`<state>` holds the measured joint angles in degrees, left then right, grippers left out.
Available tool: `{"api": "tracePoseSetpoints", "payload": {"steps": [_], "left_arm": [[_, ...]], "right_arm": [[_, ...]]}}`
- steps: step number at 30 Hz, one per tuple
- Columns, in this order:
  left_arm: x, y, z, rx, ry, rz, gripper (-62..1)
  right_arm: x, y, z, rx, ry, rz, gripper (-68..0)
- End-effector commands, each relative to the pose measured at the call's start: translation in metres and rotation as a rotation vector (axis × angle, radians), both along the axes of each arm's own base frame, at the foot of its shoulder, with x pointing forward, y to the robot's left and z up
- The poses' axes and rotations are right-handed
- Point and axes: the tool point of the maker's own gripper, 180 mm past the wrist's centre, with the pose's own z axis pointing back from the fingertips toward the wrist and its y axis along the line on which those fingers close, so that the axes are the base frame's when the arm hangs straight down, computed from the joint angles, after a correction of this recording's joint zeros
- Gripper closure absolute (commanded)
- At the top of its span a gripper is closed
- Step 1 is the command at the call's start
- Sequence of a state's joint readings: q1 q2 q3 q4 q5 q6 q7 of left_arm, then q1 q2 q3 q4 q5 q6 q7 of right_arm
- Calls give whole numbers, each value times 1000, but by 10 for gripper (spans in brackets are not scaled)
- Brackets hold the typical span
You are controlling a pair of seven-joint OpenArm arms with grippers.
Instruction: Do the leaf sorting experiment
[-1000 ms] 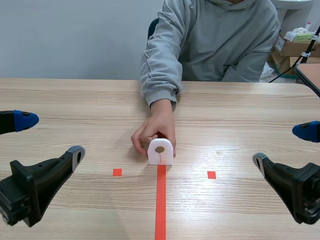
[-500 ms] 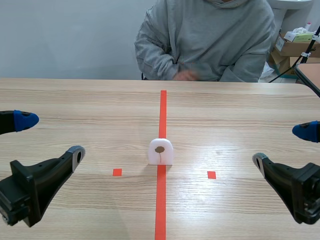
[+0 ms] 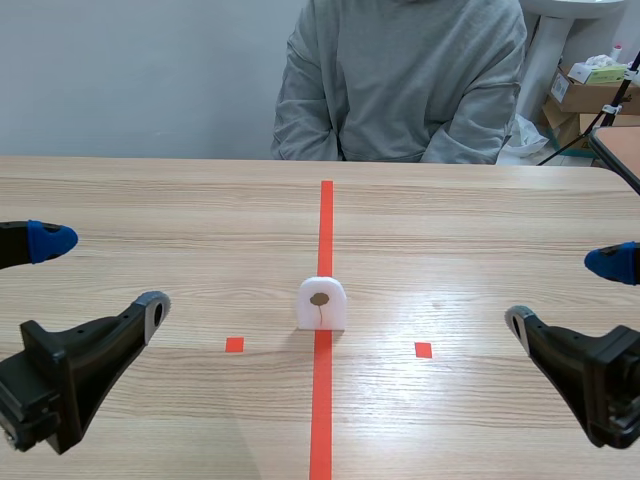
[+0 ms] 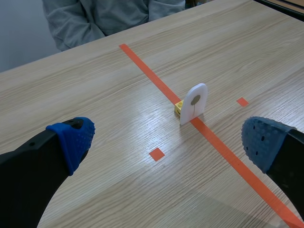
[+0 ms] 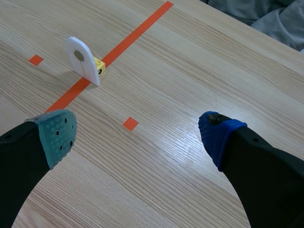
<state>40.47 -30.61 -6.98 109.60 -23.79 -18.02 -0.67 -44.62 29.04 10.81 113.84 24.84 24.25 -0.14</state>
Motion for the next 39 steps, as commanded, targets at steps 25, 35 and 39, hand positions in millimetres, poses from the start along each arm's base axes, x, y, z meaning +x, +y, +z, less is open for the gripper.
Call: {"api": "tracePoseSetpoints", "payload": {"steps": [25,35,39], "left_arm": [[0,-2,6,-21,-17,2,-623],[0,-2,6,-21,-16,2,-623],[0,-2,6,-21,-16,2,-623]], "right_arm": [[12,-4,10,-9,-37,-14,-523],[39,-16,12,-101,-18,-50,-523],[53,-23,8,-157,16,-60,-523]]}}
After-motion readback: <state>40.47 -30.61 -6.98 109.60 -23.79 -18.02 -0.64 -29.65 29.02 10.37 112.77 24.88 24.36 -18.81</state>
